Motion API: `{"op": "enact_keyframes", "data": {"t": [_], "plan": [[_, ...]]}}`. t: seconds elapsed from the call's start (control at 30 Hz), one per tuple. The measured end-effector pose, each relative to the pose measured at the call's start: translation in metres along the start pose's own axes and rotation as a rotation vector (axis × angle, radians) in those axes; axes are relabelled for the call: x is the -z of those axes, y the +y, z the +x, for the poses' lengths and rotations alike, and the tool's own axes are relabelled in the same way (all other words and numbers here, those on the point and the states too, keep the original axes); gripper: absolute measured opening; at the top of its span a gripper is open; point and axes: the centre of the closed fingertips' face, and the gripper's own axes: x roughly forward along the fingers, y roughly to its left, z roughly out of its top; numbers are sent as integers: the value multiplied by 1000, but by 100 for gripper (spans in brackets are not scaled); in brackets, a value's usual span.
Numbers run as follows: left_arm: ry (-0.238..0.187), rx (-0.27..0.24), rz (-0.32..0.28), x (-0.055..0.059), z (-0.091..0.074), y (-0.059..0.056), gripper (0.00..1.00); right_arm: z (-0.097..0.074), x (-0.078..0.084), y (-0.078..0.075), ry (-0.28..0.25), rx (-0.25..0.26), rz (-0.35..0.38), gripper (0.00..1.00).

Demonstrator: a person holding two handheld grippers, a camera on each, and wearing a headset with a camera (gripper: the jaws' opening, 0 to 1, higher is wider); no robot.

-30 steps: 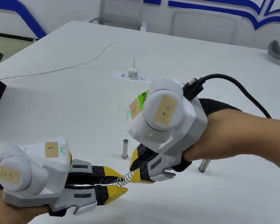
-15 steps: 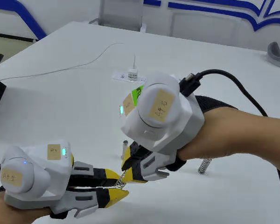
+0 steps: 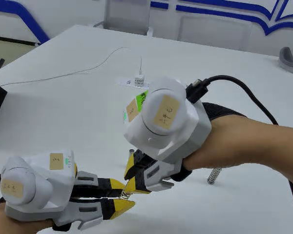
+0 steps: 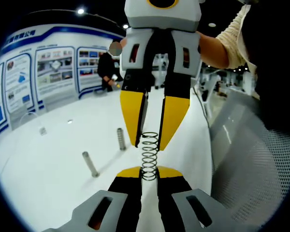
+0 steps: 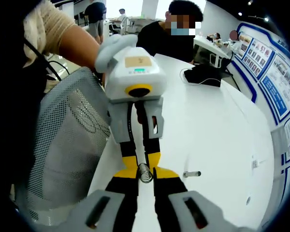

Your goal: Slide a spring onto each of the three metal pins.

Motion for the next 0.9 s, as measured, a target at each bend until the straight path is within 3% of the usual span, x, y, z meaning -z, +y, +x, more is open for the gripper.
{"op": "enact_keyframes", "data": {"t": [0.9], "plan": [[-22,-13,14,-6,0,2,11,5,6,0,-6,-13,45,12]]}}
